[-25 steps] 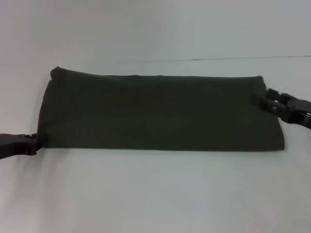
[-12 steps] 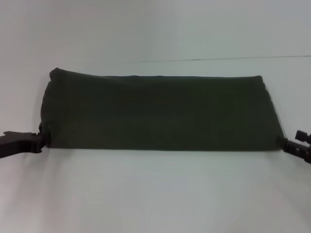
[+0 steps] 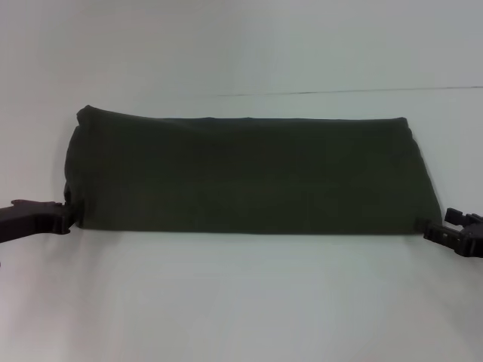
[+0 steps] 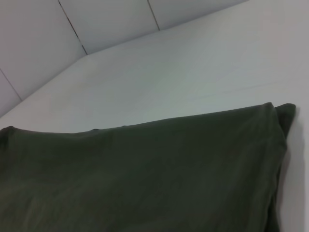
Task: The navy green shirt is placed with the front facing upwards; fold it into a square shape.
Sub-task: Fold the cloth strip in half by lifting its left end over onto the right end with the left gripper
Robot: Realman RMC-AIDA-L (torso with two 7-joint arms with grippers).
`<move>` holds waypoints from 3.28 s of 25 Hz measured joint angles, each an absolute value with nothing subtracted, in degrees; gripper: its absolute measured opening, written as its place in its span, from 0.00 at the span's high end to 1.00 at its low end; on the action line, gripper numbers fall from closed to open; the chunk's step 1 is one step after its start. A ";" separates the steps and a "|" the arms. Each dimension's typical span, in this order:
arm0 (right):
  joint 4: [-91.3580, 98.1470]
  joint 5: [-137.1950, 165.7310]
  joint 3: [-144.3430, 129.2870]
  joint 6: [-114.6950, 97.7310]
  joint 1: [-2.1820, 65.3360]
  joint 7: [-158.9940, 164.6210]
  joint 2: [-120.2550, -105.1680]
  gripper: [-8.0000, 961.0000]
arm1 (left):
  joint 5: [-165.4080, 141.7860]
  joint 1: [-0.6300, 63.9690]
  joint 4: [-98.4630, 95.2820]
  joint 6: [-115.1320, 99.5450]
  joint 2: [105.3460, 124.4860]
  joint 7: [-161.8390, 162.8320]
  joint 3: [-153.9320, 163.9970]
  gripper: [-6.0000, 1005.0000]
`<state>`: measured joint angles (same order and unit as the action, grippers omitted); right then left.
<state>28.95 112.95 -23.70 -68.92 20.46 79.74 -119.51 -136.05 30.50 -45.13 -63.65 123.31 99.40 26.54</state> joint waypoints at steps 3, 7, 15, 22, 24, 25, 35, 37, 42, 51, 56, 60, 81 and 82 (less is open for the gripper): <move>28.85 112.97 -23.99 -68.59 20.75 80.10 -119.53 0.13 | -136.05 30.49 -45.13 -63.61 123.31 99.40 26.50 0.97; 28.66 113.01 -24.89 -67.46 21.11 80.91 -119.53 0.15 | -136.05 30.45 -45.12 -63.59 123.31 99.14 26.45 0.97; 27.21 113.04 -26.86 -64.99 21.90 81.31 -119.49 0.19 | -136.05 30.33 -45.17 -63.63 123.31 99.06 26.46 0.97; 27.39 113.03 -27.43 -64.96 22.00 80.95 -119.57 0.48 | -136.04 30.06 -46.27 -63.85 123.80 98.99 26.54 0.97; 27.45 113.03 -27.43 -64.94 22.00 80.94 -119.57 0.56 | -136.01 30.05 -46.31 -64.39 123.80 98.84 26.54 0.97; 27.45 113.03 -27.43 -64.94 22.00 80.93 -119.56 0.60 | -135.99 30.03 -46.31 -64.96 123.80 98.69 26.55 0.97; 27.74 113.02 -27.42 -67.06 20.70 79.40 -119.46 0.97 | -135.96 27.52 -48.07 -69.64 123.91 96.77 26.24 0.97; 27.78 113.04 -27.42 -68.79 19.87 78.57 -119.42 0.97 | -135.96 26.39 -48.88 -71.01 123.95 96.73 25.88 0.97; 27.88 113.11 -27.38 -71.75 17.72 77.46 -119.43 0.97 | -134.85 22.44 -52.25 -74.37 124.41 96.60 25.63 0.97; 26.21 115.29 -27.98 -72.32 19.28 76.27 -119.92 0.96 | -131.96 18.63 -53.27 -77.76 124.17 90.96 17.59 0.97; 24.53 115.31 -29.50 -72.57 20.47 75.96 -120.01 0.95 | -132.25 17.07 -53.69 -78.11 124.10 89.42 16.24 0.97; 24.10 115.08 -30.25 -73.81 20.04 74.97 -120.17 0.95 | -132.82 15.72 -54.28 -78.91 124.15 88.58 15.85 0.97; 22.87 114.50 -24.69 -81.20 14.37 67.59 -119.78 0.93 | -133.09 12.08 -54.69 -87.70 124.30 80.83 7.94 0.96; 22.85 114.53 -24.82 -81.36 14.30 67.38 -119.79 0.93 | -133.19 12.04 -54.69 -87.70 124.27 80.81 7.83 0.96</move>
